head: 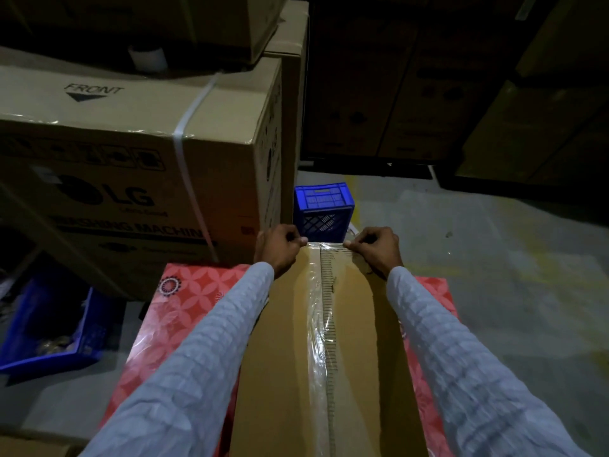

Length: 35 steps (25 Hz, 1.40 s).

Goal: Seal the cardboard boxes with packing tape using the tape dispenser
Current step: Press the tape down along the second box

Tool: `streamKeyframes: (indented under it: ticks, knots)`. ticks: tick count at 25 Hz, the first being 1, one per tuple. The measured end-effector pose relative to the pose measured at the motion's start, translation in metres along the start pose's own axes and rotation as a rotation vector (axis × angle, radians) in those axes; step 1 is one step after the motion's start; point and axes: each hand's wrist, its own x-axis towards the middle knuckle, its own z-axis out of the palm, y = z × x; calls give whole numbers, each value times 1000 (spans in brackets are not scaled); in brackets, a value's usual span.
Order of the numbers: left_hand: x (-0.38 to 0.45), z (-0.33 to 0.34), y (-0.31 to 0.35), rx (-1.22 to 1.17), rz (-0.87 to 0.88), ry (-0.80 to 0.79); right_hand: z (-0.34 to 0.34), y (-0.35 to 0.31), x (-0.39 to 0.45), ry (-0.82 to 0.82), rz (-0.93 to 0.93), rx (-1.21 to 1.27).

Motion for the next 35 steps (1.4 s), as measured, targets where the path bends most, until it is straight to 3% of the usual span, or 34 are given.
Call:
streamKeyframes:
  ticks: [3,6,11,13,16,18,22,27,31,35]
  knots:
    - [4,-18,0,-56,2,-166,3,-22,7,-64,-29,-163]
    - [10,-40,-5,-99,-2,-331,22,-46,-6,-205,-132,-14]
    - [-5,-17,-8,-44,-47,15,44,-43,-7,-83,-104,-20]
    - [-6,-21,-3,-125,-101,1,48,-43,-3,-92,-97,-67]
    - [-4,-37,-7,-242,-87,-159,54,-50,-11,-197,-146,-60]
    - [-8,-39,-16,-349,-112,-180,57,-50,-17,-151,-151,-28]
    - [-32,-24,-23,-347,-221,27,47,-44,-16,-46,-92,-58]
    - [-86,5,-12,-240,-243,-135,1,-21,1,81,33,-67]
    - [-100,31,-2,-189,-265,-31,-32,-1,0,172,105,-44]
    - [-78,57,15,-117,-228,-114,-63,31,-11,301,216,-23]
